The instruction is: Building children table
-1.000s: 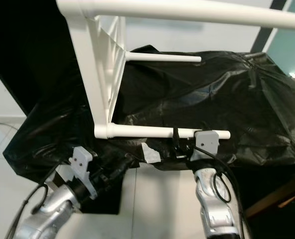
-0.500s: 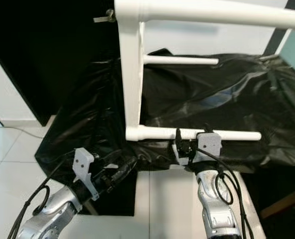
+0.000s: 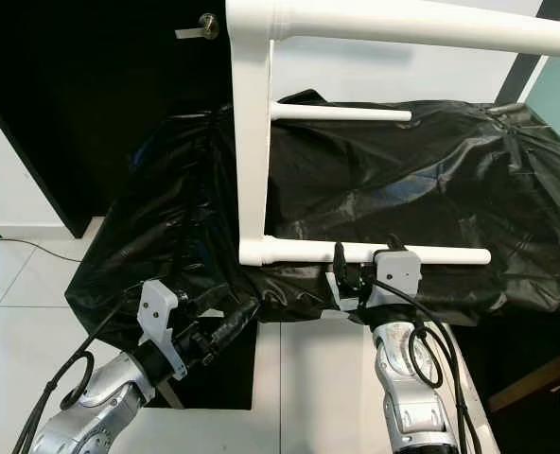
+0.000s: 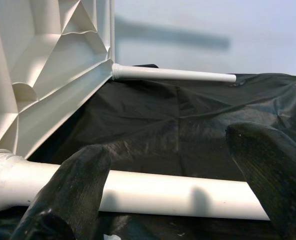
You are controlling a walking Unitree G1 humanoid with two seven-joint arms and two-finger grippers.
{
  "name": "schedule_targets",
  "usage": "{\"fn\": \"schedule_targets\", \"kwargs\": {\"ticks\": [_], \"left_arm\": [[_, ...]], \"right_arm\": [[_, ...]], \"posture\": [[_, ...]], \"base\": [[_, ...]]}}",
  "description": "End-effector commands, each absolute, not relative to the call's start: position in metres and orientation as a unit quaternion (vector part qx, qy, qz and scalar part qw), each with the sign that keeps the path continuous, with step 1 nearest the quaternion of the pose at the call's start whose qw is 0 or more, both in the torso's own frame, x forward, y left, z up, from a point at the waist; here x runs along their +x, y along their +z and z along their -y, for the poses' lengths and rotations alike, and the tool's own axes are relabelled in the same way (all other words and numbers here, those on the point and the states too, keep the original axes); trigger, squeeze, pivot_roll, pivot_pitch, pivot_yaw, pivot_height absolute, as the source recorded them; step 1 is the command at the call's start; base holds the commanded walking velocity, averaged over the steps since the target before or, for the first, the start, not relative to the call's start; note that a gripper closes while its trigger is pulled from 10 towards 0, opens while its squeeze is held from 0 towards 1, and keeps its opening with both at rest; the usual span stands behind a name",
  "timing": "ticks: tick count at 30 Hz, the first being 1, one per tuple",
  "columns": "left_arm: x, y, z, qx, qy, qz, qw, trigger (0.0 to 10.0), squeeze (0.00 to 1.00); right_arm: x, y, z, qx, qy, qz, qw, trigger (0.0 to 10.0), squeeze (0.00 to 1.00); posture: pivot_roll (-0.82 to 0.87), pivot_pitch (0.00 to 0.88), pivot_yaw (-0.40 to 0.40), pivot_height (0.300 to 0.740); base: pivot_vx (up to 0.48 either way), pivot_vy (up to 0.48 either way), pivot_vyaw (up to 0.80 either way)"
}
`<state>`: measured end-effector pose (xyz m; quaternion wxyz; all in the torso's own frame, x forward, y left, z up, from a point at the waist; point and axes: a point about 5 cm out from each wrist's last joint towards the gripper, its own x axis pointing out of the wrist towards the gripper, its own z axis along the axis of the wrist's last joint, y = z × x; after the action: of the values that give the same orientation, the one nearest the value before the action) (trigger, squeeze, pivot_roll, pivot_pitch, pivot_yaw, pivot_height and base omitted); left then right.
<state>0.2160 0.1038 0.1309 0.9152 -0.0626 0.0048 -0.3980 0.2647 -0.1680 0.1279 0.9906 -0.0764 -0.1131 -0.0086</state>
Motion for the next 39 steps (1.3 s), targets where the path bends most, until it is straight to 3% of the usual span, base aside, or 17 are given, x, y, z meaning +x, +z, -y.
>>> {"fn": "schedule_targets", "kwargs": {"ticks": [1,14,39], "left_arm": [[0.2127,0.1317,-0.1016,-0.055,-0.421,-0.001,0.905,10.0,0.00],[0.2131,0.1323,-0.1017,-0.052,-0.424,0.002,0.904,10.0,0.00],[0.2136,0.1311,-0.1004,-0.054,-0.424,-0.001,0.904,10.0,0.00]], "right_arm": [[0.2643,0.1280,0.1697,-0.078,-0.011,0.111,0.991,10.0,0.00],[0.2645,0.1281,0.1692,-0.077,-0.012,0.111,0.991,10.0,0.00],[0.2649,0.1275,0.1695,-0.077,-0.010,0.111,0.991,10.0,0.00]], "posture": [[0.01,0.000,-0.009,0.740],[0.01,0.000,-0.007,0.740],[0.01,0.000,-0.009,0.740]], "base": [[0.000,0.000,0.00],[0.000,0.000,0.00],[0.000,-0.305,0.00]]}}
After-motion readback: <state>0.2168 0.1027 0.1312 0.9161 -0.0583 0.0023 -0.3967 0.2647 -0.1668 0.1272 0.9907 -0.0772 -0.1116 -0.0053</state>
